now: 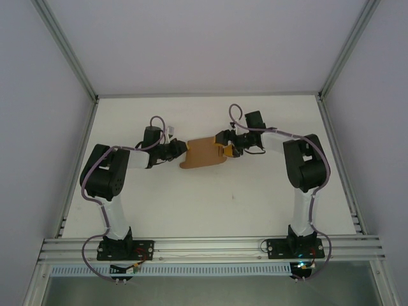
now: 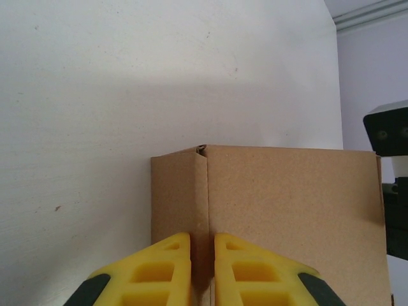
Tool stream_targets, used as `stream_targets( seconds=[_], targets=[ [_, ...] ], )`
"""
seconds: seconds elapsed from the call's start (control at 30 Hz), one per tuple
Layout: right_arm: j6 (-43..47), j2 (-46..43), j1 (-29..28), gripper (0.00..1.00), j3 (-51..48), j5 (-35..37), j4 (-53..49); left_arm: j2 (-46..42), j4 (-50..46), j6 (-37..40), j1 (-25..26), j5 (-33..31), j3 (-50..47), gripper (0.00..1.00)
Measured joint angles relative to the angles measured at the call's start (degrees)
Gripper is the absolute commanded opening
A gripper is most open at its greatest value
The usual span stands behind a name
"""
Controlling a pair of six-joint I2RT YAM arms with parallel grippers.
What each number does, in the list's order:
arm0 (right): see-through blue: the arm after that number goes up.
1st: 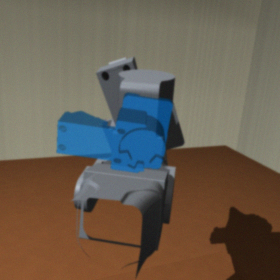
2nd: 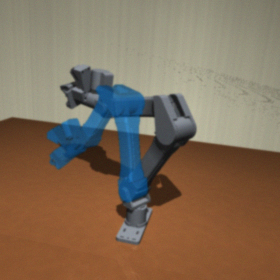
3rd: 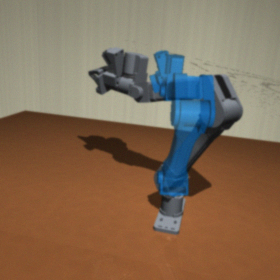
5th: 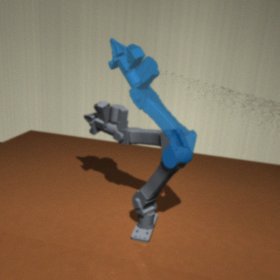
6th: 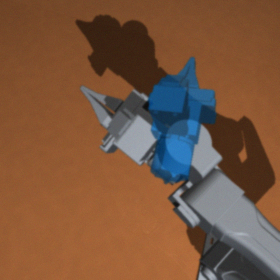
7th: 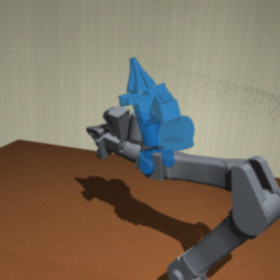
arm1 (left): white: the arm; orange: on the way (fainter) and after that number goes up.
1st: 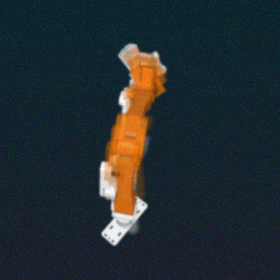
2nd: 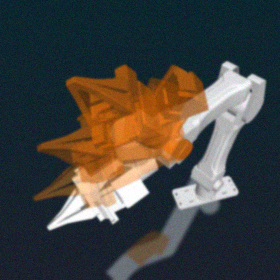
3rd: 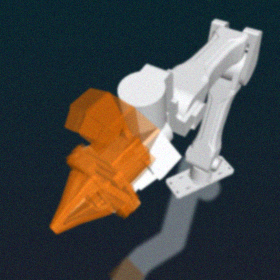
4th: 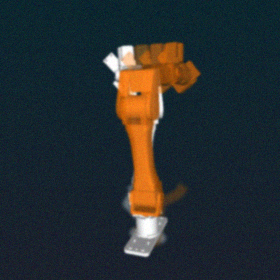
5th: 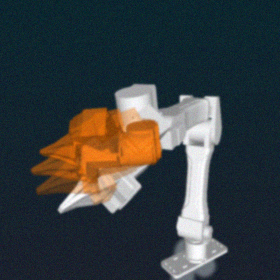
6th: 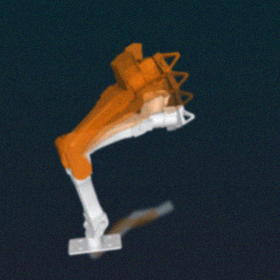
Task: Assemble paper box
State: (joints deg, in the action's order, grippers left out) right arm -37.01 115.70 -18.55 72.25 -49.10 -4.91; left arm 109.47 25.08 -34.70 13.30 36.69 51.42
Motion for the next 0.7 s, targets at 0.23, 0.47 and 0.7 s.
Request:
stream_targets(
  seconds=[0.23,0.47,0.7],
  targets=[
    [-2.7,1.6,0.0,0.52,0.0,-2.0,3.9,1.8,3.5,-0.2,0.2,1.9,0.2,0.16],
    [-3.1,1.6,0.0,0.45,0.1,-1.7,3.4,1.0,1.7,1.9,0.5,0.0,0.3,0.89],
    [-5.5,0.0,0.5,0.36,7.3,3.0,-11.9,-14.6,-9.4,17.6,5.9,-14.0,1.2,1.0]
  ],
)
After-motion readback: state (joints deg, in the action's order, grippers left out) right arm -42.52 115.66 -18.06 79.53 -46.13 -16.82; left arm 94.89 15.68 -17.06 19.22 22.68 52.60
